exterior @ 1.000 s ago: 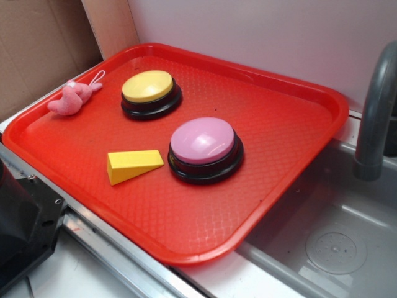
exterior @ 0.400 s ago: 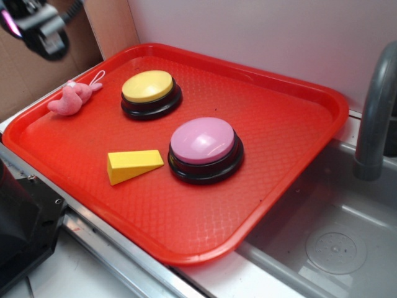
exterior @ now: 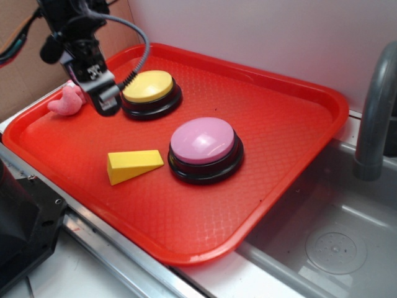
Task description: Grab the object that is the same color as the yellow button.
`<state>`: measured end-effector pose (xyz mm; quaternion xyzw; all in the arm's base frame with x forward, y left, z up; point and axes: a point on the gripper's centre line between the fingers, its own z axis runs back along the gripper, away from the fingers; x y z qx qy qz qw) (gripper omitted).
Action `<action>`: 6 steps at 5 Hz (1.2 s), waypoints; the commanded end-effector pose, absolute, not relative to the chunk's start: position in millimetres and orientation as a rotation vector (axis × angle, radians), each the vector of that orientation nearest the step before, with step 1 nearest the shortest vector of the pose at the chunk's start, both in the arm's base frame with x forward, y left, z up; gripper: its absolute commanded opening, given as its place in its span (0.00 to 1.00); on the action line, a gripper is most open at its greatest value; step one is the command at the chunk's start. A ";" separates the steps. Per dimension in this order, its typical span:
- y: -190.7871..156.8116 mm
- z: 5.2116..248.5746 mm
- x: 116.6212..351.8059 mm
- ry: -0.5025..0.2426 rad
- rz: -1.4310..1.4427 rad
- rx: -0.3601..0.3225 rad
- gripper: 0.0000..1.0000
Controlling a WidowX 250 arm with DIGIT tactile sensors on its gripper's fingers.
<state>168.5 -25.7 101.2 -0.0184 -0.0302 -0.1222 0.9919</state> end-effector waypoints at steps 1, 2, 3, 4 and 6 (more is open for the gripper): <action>-35.3 39.6 165.4 -0.025 -0.459 -0.072 1.00; -39.4 20.5 160.8 0.004 -0.479 -0.086 1.00; -45.1 9.8 158.0 0.025 -0.494 -0.083 1.00; -43.8 10.1 151.1 0.002 -0.444 -0.086 0.00; -36.5 33.7 149.2 0.010 -0.361 -0.052 0.00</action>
